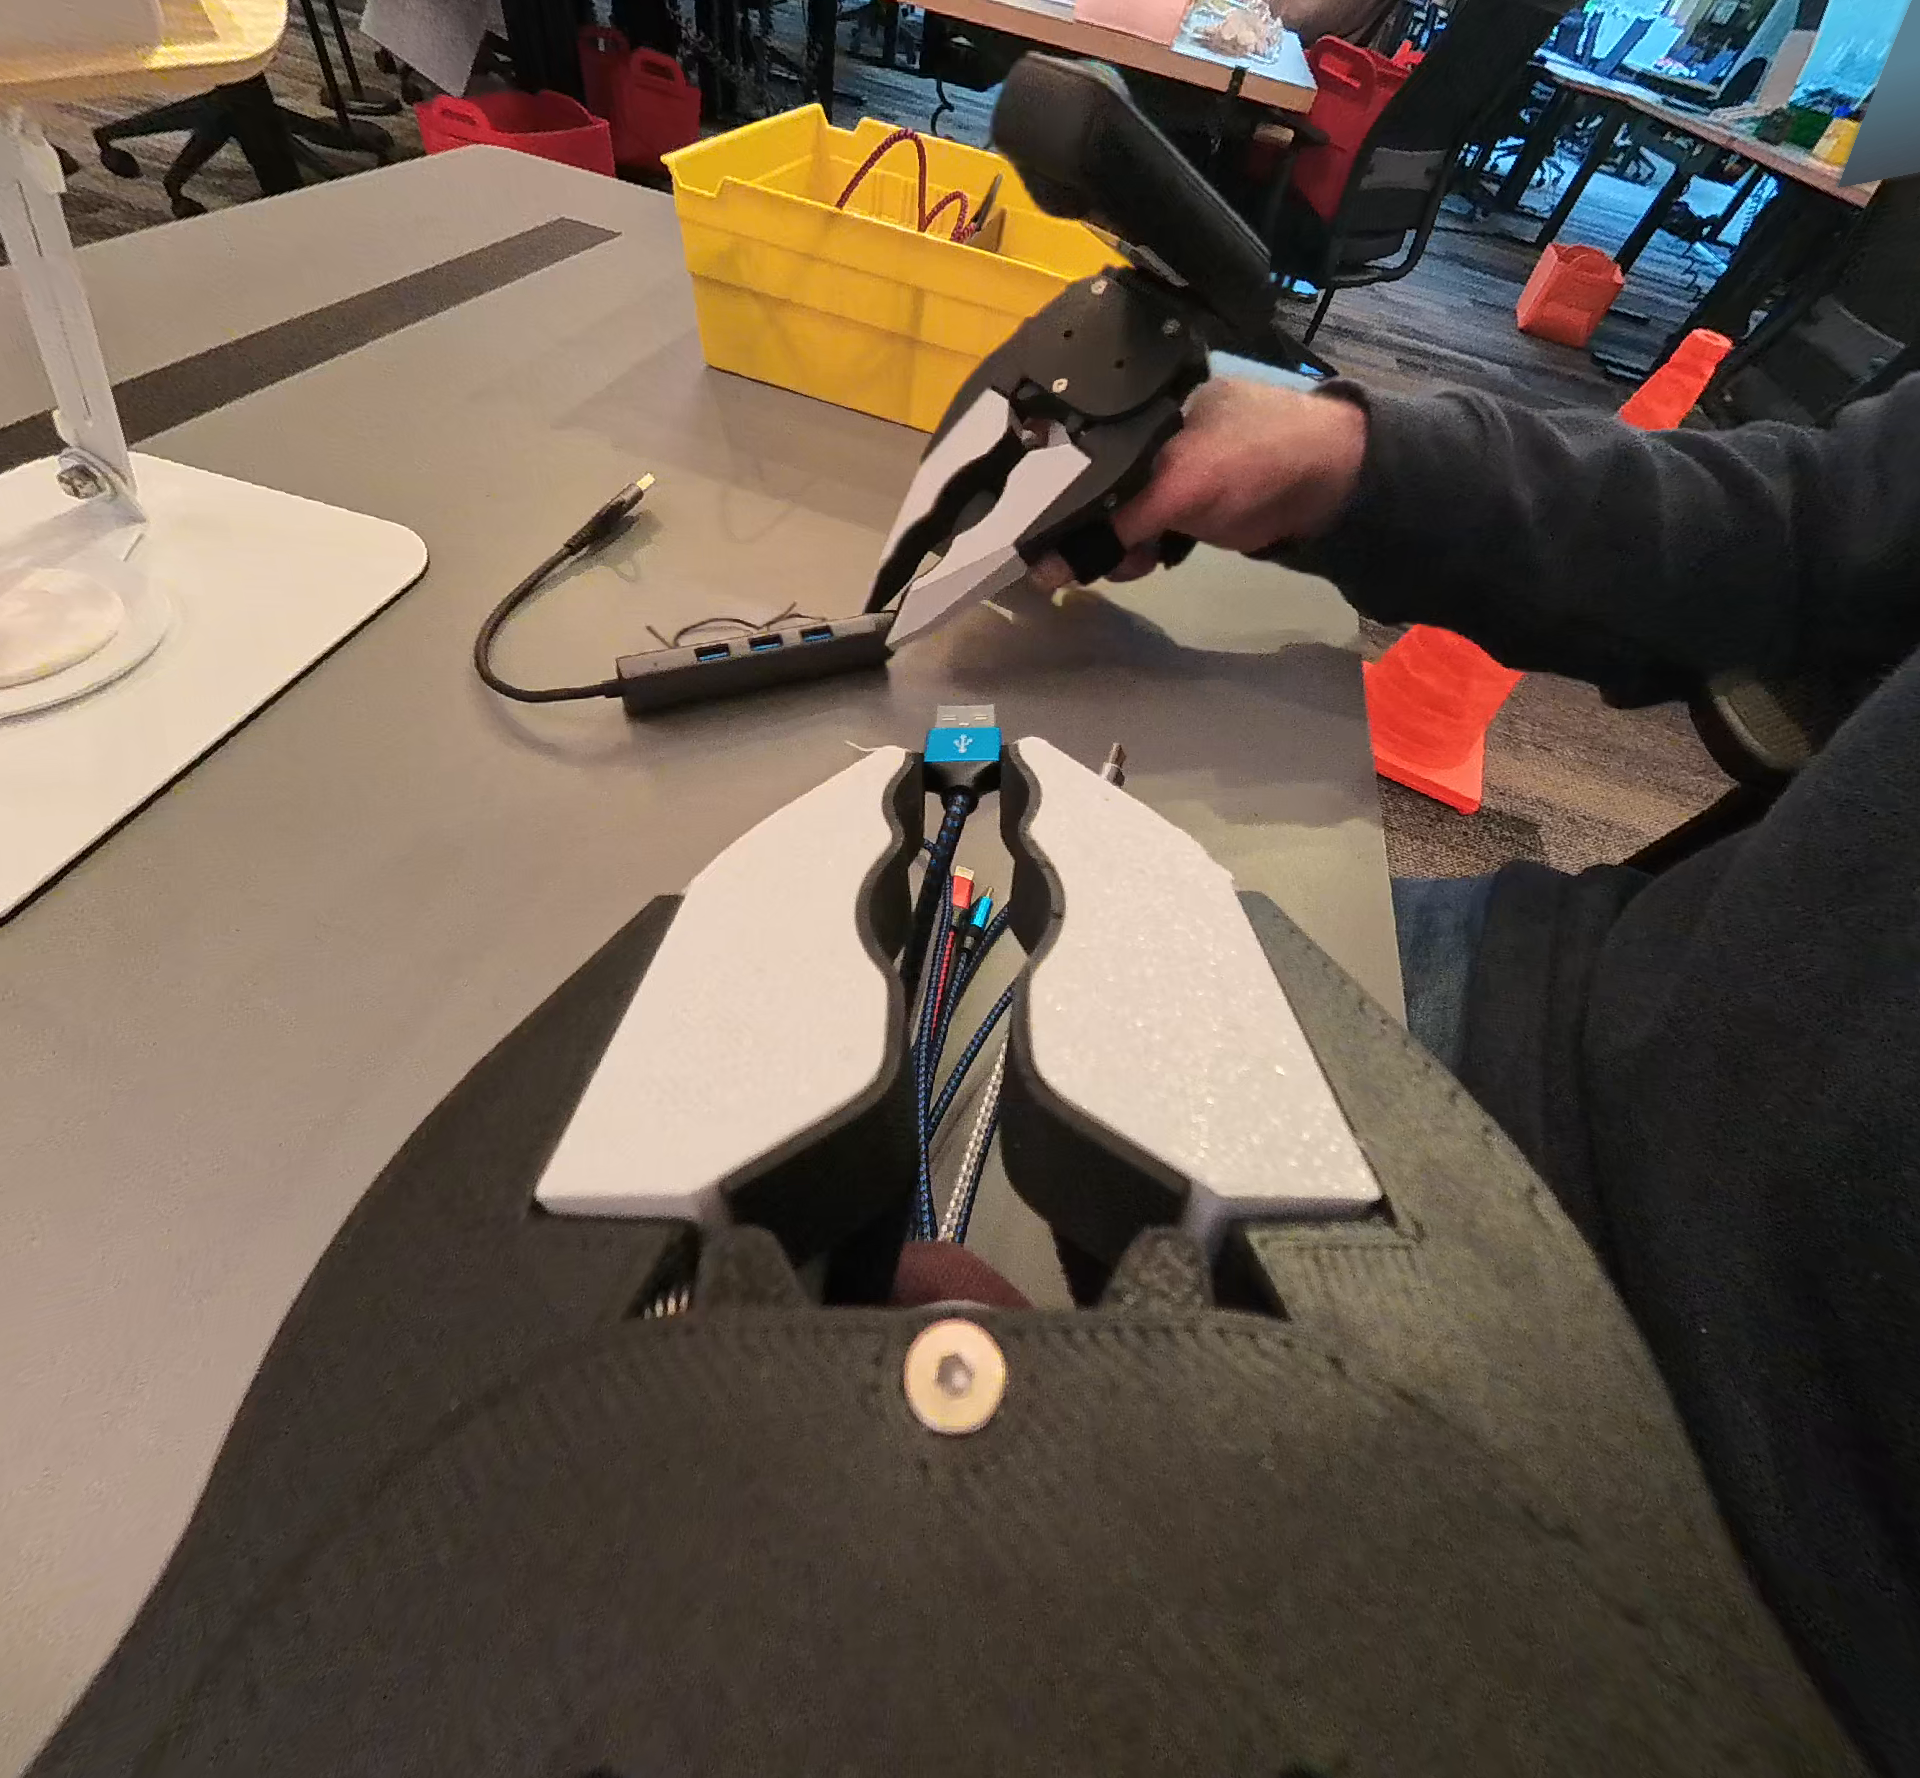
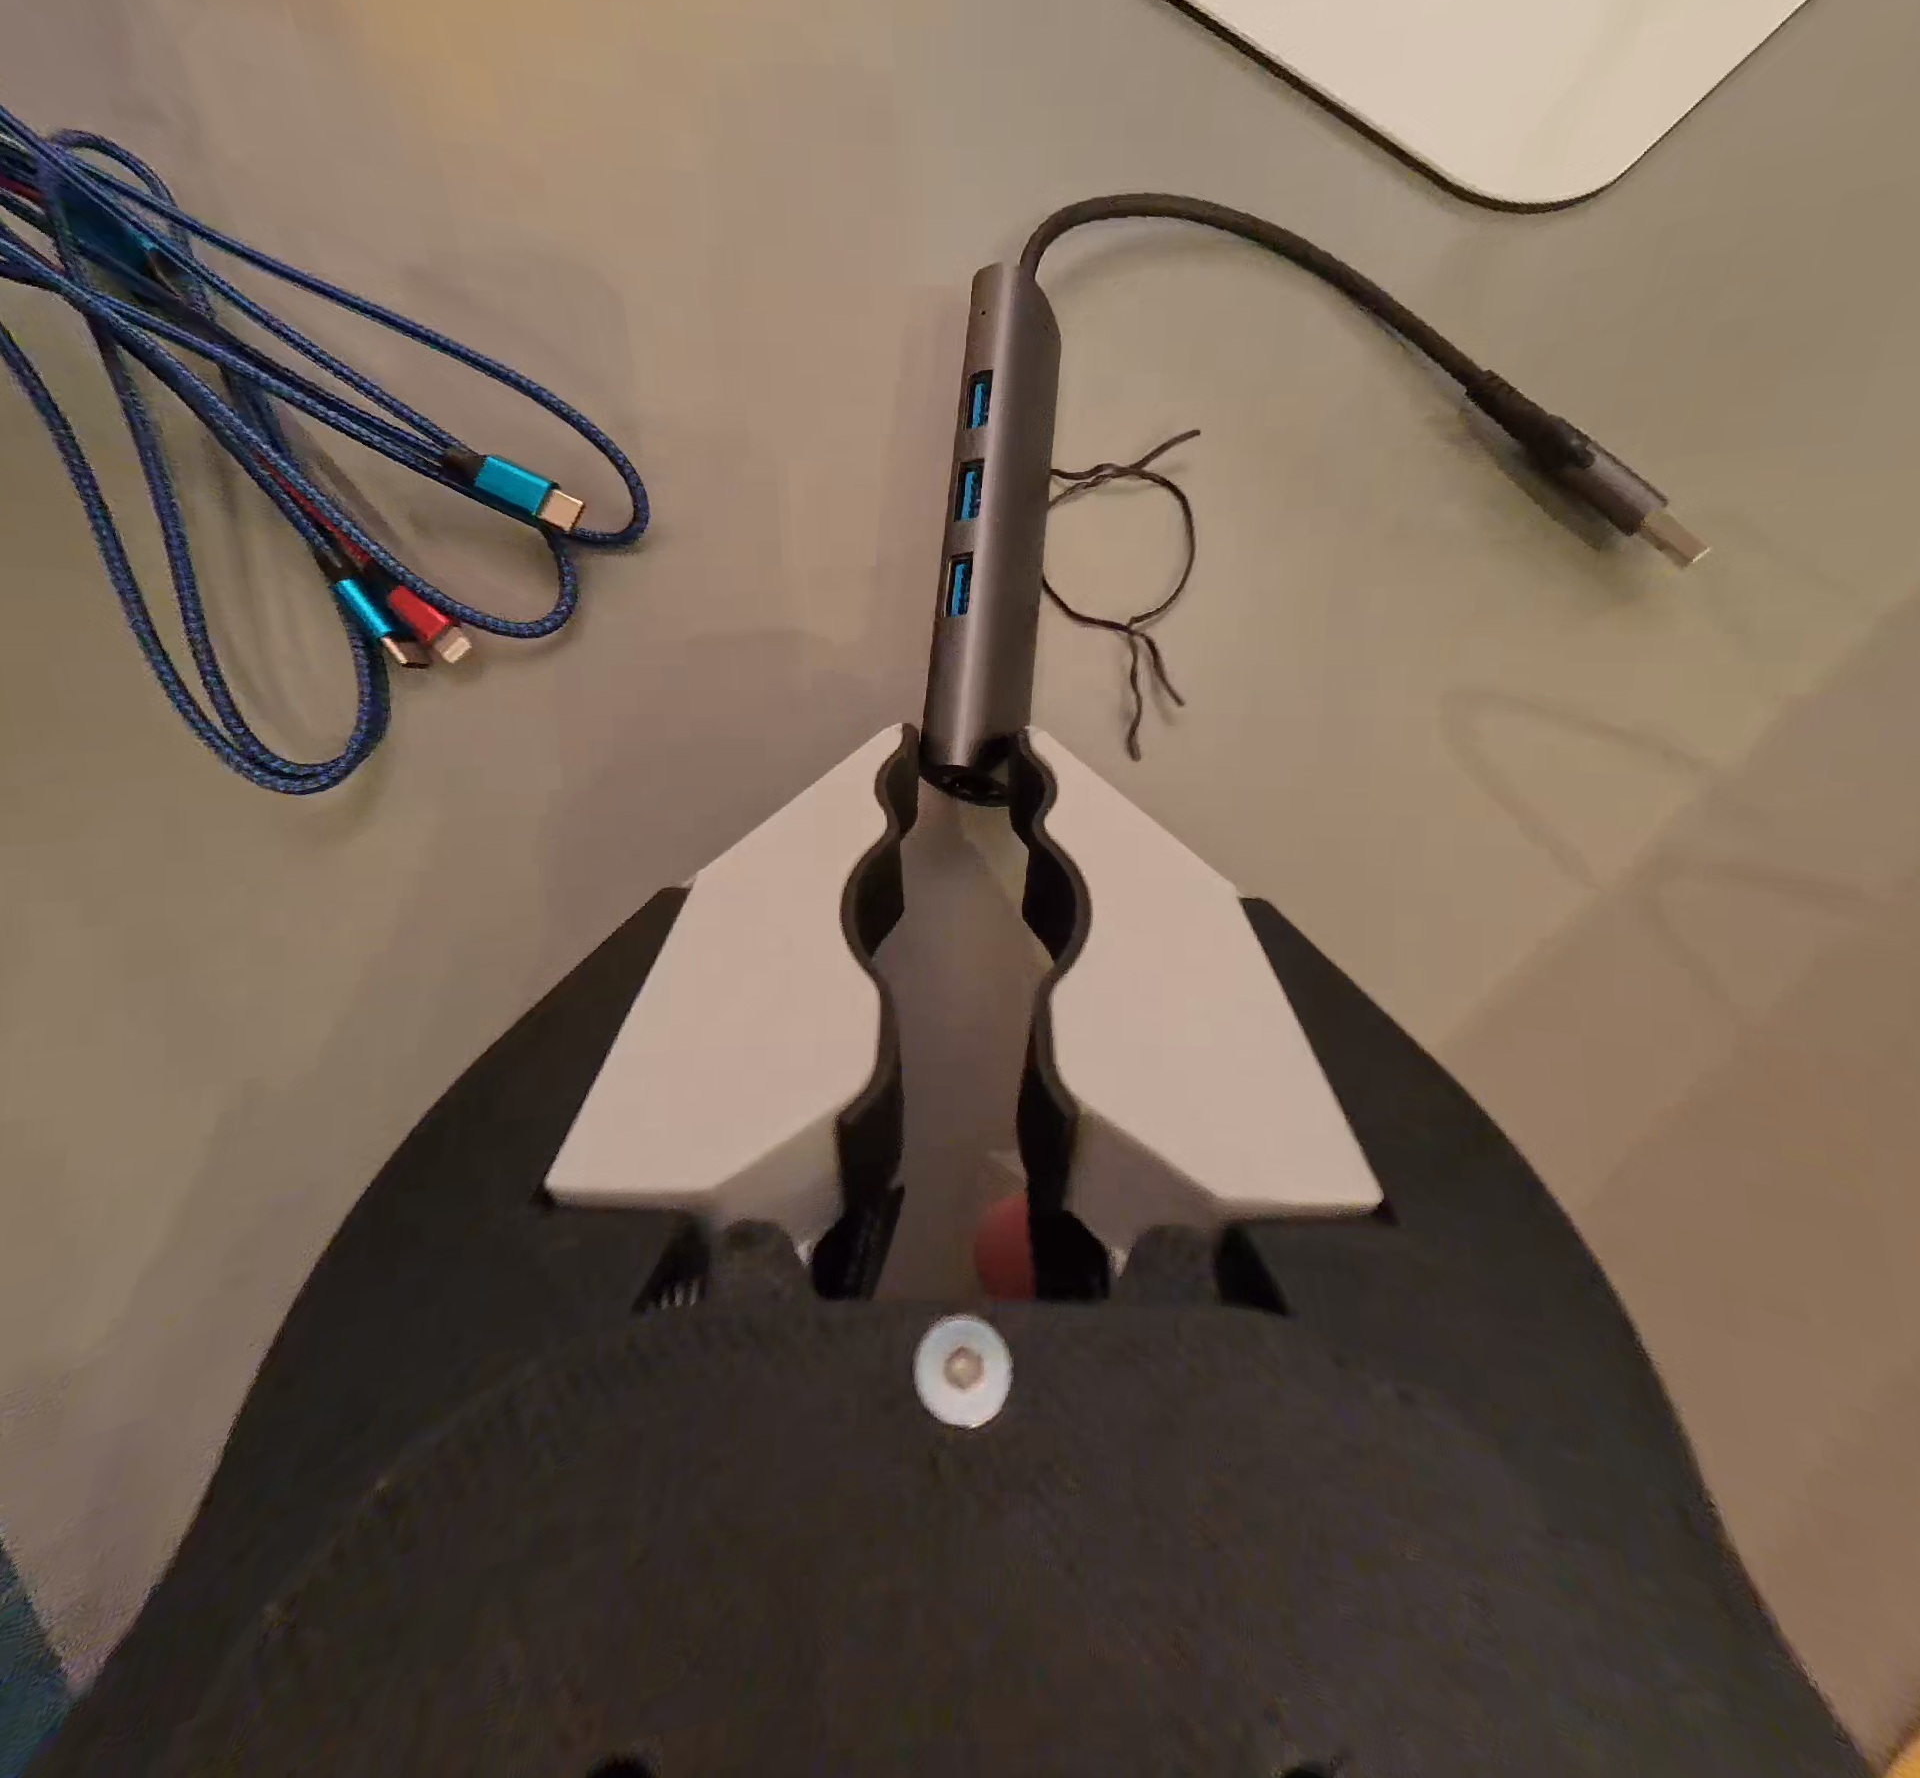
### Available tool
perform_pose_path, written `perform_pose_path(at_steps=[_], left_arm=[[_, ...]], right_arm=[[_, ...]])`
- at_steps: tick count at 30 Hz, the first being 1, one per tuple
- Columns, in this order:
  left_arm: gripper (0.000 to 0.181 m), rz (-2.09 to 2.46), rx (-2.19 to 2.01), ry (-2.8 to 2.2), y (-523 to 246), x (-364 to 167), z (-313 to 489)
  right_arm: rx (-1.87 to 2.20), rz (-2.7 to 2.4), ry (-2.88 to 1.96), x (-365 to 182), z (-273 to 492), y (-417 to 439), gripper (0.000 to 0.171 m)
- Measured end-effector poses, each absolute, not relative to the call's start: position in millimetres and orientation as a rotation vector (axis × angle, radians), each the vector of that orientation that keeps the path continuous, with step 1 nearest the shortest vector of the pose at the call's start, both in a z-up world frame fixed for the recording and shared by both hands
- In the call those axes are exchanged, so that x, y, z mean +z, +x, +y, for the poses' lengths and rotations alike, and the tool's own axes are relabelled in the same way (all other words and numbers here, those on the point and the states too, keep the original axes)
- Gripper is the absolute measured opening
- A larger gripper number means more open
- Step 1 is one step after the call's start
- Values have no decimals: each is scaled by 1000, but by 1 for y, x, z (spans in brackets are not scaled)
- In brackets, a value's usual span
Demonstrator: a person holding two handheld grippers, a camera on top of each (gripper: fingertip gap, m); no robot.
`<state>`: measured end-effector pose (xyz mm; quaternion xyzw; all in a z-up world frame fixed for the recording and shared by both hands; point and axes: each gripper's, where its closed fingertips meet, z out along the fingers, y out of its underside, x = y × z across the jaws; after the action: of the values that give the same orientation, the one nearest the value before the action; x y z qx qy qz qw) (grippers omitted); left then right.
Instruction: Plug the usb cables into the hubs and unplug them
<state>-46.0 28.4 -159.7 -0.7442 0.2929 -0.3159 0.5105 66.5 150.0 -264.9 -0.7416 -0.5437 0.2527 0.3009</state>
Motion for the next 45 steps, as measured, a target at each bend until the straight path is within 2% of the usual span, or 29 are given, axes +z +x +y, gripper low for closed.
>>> perform_pose_path(at_steps=[9, 18, 28, 35, 37, 41, 45], left_arm=[[13, 706, -765, -1789, -47, -159, 29], [13, 705, -764, -1787, -47, -158, 30], [13, 772, -663, -1825, -39, -170, 37], [13, 821, -645, -1851, -30, -179, 37], [13, 823, -645, -1864, -30, -183, 37], [13, 834, -651, -1868, -27, -185, 37], [13, 834, -654, -1868, -27, -185, 36]], right_arm=[[523, -1601, -1975, -273, 169, 60, 22], [547, -1629, -1967, -272, 175, 58, 19], [668, -1705, -1893, -262, 113, 60, 15], [1031, -1779, -1951, -267, 56, 54, 15], [998, -1793, -1942, -267, 57, 53, 16], [841, -1860, -1912, -278, 60, 45, 28], [731, -1878, -1844, -282, 67, 33, 28]])
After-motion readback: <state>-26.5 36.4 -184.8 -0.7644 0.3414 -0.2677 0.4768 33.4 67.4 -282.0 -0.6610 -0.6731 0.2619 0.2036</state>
